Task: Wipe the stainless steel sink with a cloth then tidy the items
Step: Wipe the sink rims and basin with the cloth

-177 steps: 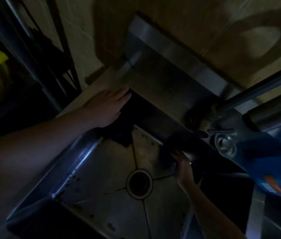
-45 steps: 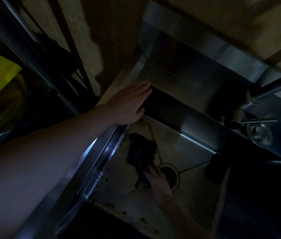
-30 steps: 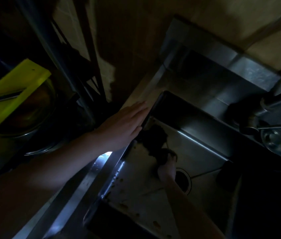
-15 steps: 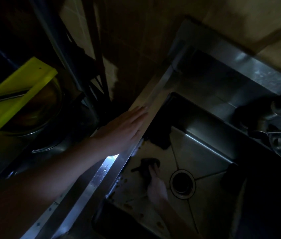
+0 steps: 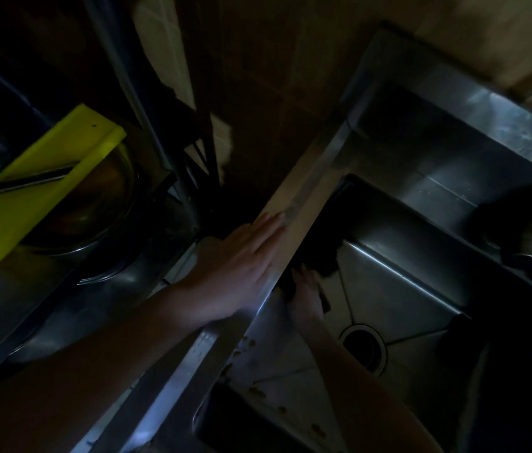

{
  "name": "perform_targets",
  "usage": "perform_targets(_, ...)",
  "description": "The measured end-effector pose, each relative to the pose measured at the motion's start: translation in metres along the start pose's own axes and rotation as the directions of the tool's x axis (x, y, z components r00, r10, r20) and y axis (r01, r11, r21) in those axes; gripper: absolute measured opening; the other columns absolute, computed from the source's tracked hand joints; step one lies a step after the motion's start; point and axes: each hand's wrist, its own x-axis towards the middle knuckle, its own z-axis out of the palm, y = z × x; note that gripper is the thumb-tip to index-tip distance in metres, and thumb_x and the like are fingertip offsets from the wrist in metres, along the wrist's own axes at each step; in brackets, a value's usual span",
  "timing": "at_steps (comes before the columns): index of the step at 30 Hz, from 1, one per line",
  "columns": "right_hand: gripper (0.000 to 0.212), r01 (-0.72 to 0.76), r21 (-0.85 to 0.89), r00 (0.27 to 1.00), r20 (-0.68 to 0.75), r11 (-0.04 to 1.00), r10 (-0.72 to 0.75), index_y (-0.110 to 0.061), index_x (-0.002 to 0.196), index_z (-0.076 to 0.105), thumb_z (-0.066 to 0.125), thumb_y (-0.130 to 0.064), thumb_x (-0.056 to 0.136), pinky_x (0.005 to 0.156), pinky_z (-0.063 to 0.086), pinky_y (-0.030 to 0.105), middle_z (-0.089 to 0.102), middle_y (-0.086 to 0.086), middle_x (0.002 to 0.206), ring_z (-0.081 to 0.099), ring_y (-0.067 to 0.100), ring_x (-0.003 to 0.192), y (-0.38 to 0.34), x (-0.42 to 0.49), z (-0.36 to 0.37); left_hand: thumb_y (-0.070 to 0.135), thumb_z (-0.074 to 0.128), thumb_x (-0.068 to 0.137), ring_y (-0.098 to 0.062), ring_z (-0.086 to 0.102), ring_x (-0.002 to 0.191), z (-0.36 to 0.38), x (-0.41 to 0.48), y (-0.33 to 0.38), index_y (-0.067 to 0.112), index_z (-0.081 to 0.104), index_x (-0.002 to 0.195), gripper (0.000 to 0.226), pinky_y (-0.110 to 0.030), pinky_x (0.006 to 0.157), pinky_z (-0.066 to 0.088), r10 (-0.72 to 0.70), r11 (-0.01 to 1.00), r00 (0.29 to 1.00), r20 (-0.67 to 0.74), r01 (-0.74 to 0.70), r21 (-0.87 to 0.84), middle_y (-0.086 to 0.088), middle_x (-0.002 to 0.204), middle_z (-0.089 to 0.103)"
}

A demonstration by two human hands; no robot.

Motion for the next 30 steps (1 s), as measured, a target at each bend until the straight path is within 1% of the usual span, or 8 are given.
perform_targets(5, 0.065, 0.177, -0.177, 0.972, 0.187, 0.968, -0.144, -0.021, 0.149, 0.027, 0.038, 0.002, 0.089, 0.12, 0.009, 0.03, 0.008, 0.001, 0.161, 0.002, 0.021, 0.149, 0.008, -0.049, 0.032, 0.023, 0.037, 0.098, -0.013, -0.009, 0.142, 0.002, -0.018, 0.002, 0.013, 0.015, 0.148, 0.055, -0.024, 0.111, -0.005, -0.02, 0.999, 1.0, -0.023, 0.019, -0.037, -0.001, 0.158, 0.002)
perform_targets(8, 0.06, 0.209, -0.288, 0.967, 0.201, 0.934, -0.155, -0.026, 0.148, 0.027, 0.037, -0.005, 0.093, 0.119, 0.019, 0.037, 0.009, -0.005, 0.161, 0.006, 0.023, 0.149, 0.012, -0.08, 0.046, 0.026, 0.037, 0.098, -0.013, -0.005, 0.142, 0.004, -0.029, 0.002, 0.014, 0.015, 0.148, 0.057, -0.029, 0.114, -0.002, -0.03, 0.999, 0.999, -0.02, 0.03, -0.017, -0.001, 0.157, 0.002)
perform_targets(11, 0.061, 0.148, -0.318, 0.983, 0.151, 0.936, -0.104, -0.033, 0.147, 0.025, 0.037, -0.007, 0.093, 0.108, 0.034, 0.042, 0.009, -0.011, 0.161, 0.017, 0.024, 0.146, 0.01, -0.075, 0.038, 0.026, 0.04, 0.097, -0.014, -0.001, 0.143, 0.002, -0.037, 0.002, 0.013, 0.016, 0.149, 0.058, -0.032, 0.116, 0.008, -0.027, 1.0, 1.0, -0.012, 0.026, -0.016, -0.001, 0.157, 0.004)
perform_targets(14, 0.067, -0.003, -0.215, 0.999, 0.031, 0.977, 0.01, -0.034, 0.147, 0.026, 0.039, -0.002, 0.089, 0.101, 0.044, 0.042, 0.012, -0.01, 0.16, 0.021, 0.023, 0.143, 0.002, -0.043, 0.016, 0.022, 0.047, 0.094, -0.022, 0.019, 0.141, -0.001, -0.043, 0.003, 0.006, 0.031, 0.143, 0.054, -0.04, 0.112, 0.023, -0.015, 1.0, 0.999, -0.035, 0.015, 0.002, -0.01, 0.153, 0.024)
perform_targets(17, 0.065, -0.095, -0.092, 0.994, -0.071, 0.991, 0.088, -0.026, 0.148, 0.028, 0.041, -0.001, 0.09, 0.105, 0.039, 0.042, 0.014, -0.005, 0.16, 0.019, 0.023, 0.145, -0.001, -0.008, -0.01, 0.025, 0.037, 0.096, -0.019, 0.015, 0.143, 0.0, -0.045, 0.003, 0.009, 0.026, 0.145, 0.053, -0.036, 0.115, 0.021, -0.03, 0.998, 0.999, -0.036, 0.028, -0.051, -0.007, 0.155, 0.02)
perform_targets(21, 0.07, -0.068, -0.073, 0.993, -0.1, 0.995, 0.06, -0.023, 0.15, 0.025, 0.038, 0.007, 0.087, 0.113, 0.031, 0.037, 0.01, -0.004, 0.161, 0.01, 0.02, 0.148, 0.0, -0.013, -0.008, 0.024, 0.041, 0.097, -0.014, 0.004, 0.144, 0.006, -0.046, 0.001, 0.012, 0.019, 0.147, 0.056, -0.035, 0.117, 0.017, -0.037, 0.997, 0.999, -0.03, 0.035, -0.068, -0.004, 0.157, 0.01)
perform_targets(27, 0.077, 0.109, -0.233, 0.993, 0.073, 0.966, -0.095, -0.025, 0.152, 0.016, 0.04, 0.003, 0.084, 0.119, 0.02, 0.036, -0.001, -0.004, 0.161, 0.0, 0.025, 0.149, 0.016, -0.075, 0.035, 0.021, 0.045, 0.095, -0.012, 0.002, 0.14, 0.006, -0.046, 0.001, 0.01, 0.023, 0.146, 0.057, -0.028, 0.113, 0.008, -0.027, 0.999, 0.999, -0.042, 0.026, -0.028, -0.006, 0.157, 0.013)
perform_targets(30, 0.076, 0.123, -0.307, 0.988, 0.127, 0.944, -0.088, -0.028, 0.152, 0.012, 0.038, 0.0, 0.086, 0.12, 0.019, 0.038, -0.001, -0.006, 0.161, 0.004, 0.029, 0.149, 0.024, -0.083, 0.038, 0.022, 0.044, 0.096, -0.013, 0.003, 0.142, 0.006, -0.046, 0.001, 0.01, 0.022, 0.147, 0.057, -0.027, 0.112, 0.005, -0.035, 0.999, 0.999, -0.036, 0.034, -0.025, -0.005, 0.157, 0.011)
